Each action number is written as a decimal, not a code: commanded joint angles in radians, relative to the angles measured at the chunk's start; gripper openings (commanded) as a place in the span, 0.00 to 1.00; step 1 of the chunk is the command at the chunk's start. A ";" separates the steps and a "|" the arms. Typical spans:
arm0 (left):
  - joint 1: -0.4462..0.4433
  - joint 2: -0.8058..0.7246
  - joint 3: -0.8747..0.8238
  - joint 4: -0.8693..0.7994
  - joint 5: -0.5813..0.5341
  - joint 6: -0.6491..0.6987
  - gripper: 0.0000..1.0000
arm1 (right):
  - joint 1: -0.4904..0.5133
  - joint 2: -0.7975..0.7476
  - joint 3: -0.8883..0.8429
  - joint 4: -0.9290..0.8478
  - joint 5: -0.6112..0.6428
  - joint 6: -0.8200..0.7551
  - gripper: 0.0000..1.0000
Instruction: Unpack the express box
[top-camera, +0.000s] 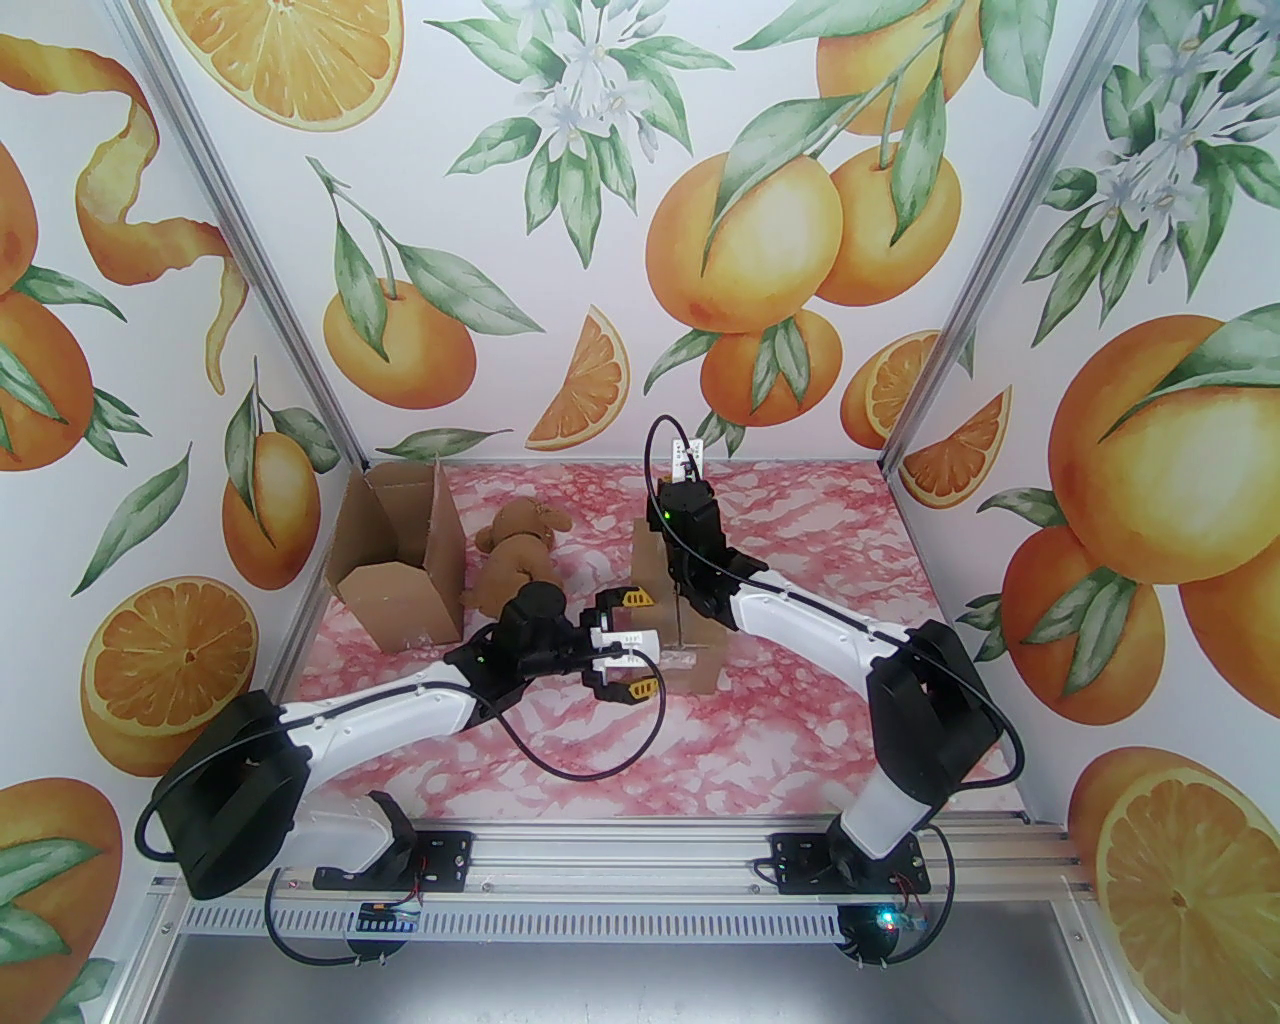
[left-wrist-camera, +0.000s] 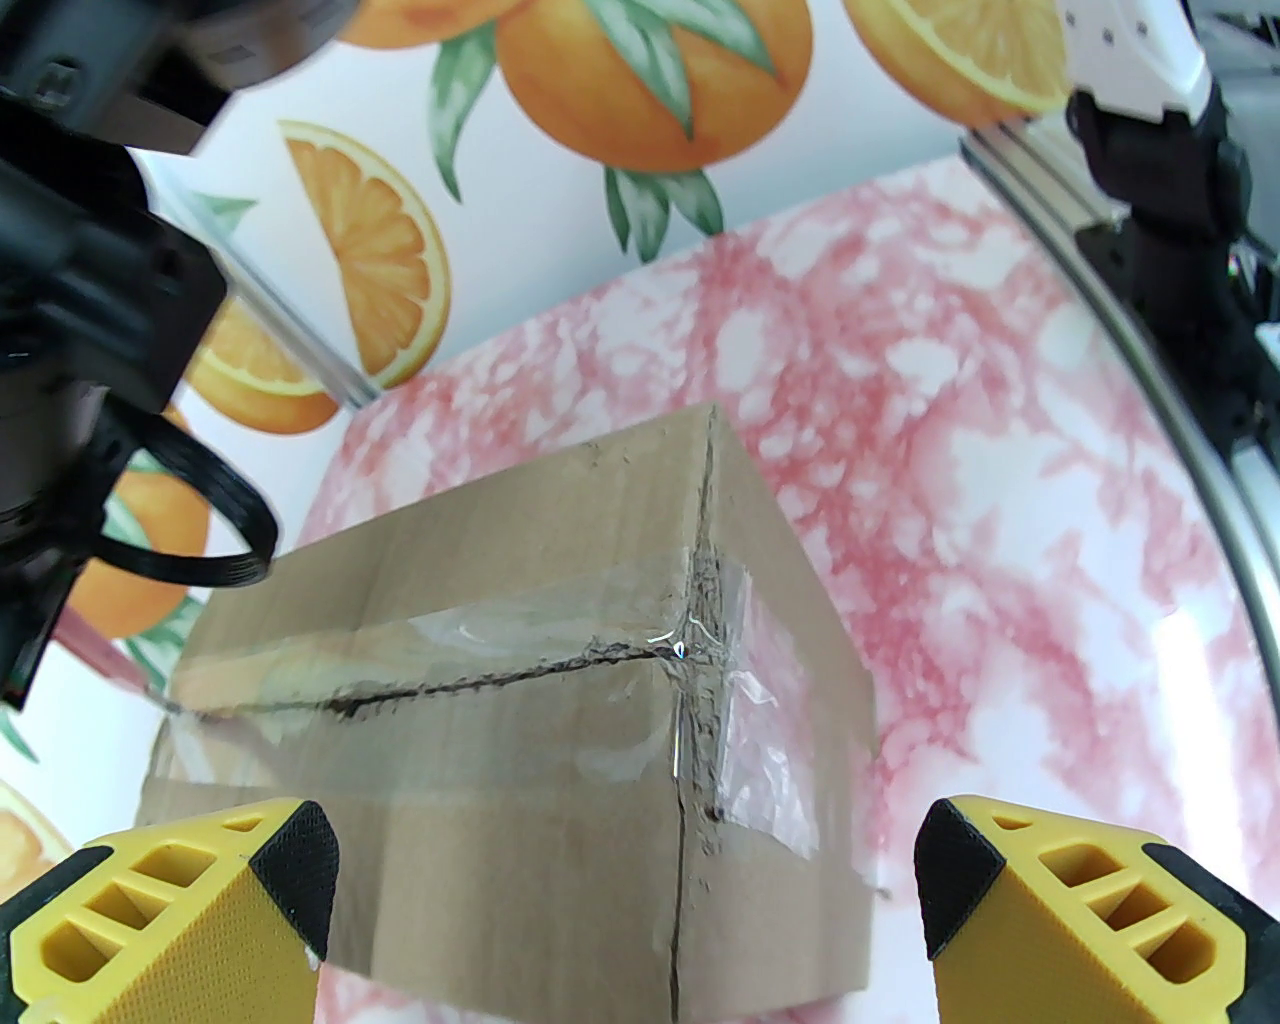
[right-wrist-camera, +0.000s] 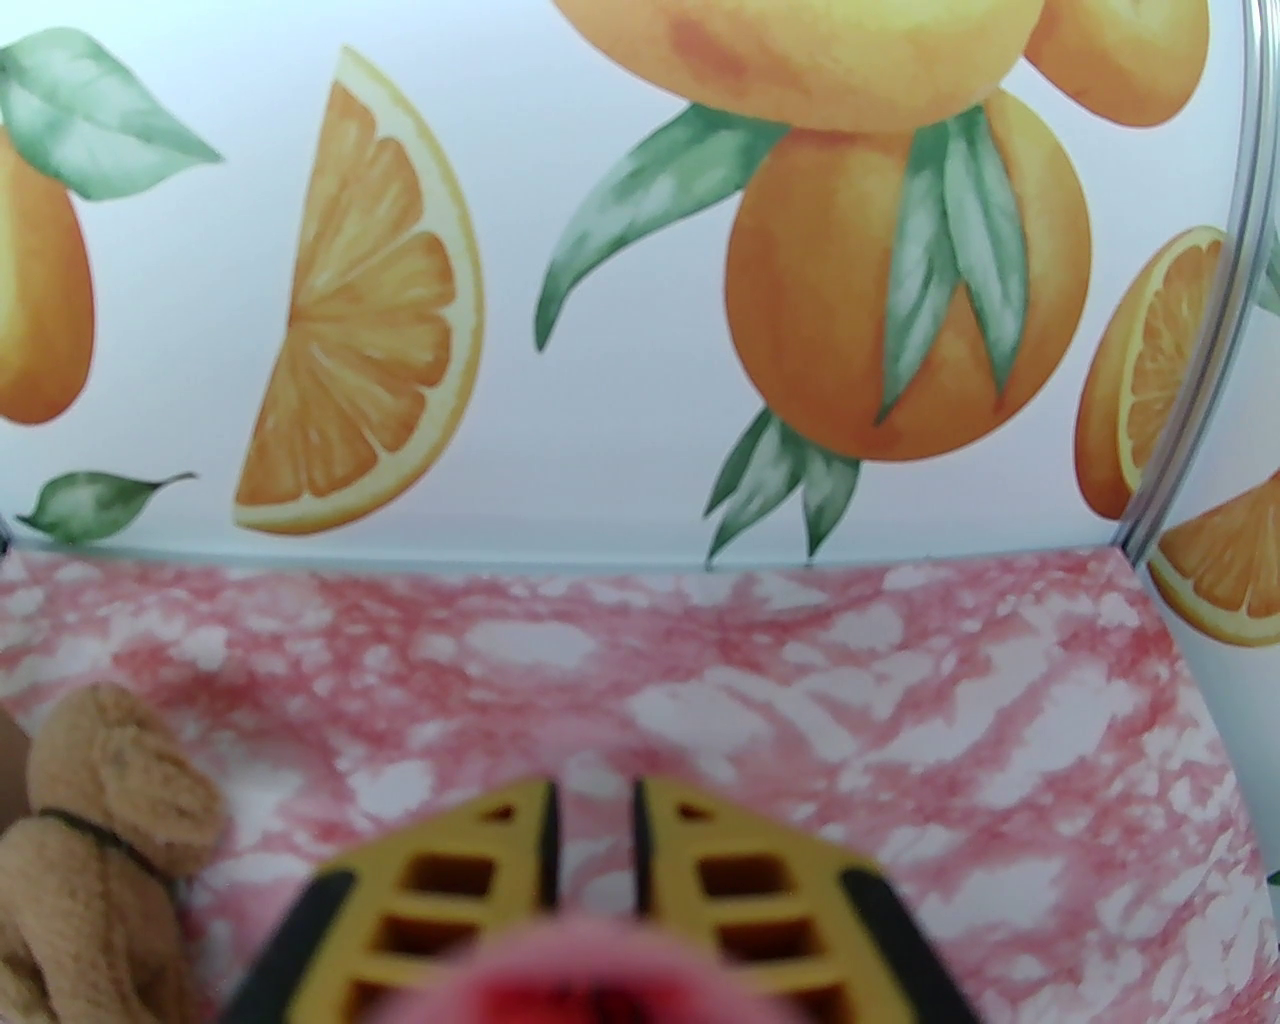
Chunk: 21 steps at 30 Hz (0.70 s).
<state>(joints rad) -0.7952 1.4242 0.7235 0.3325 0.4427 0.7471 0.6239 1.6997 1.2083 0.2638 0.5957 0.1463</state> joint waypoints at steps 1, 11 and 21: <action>-0.005 0.028 0.050 -0.005 -0.017 0.045 0.97 | 0.002 -0.021 -0.010 -0.041 0.009 0.019 0.00; -0.021 0.073 0.028 0.110 -0.113 0.014 0.79 | 0.017 -0.038 -0.027 -0.053 0.023 0.038 0.00; -0.029 0.083 0.004 0.188 -0.219 -0.099 0.68 | 0.038 -0.051 -0.022 -0.098 0.038 0.045 0.00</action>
<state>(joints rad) -0.8345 1.4986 0.7338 0.4164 0.3271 0.6998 0.6312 1.6863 1.1992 0.2443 0.6174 0.1799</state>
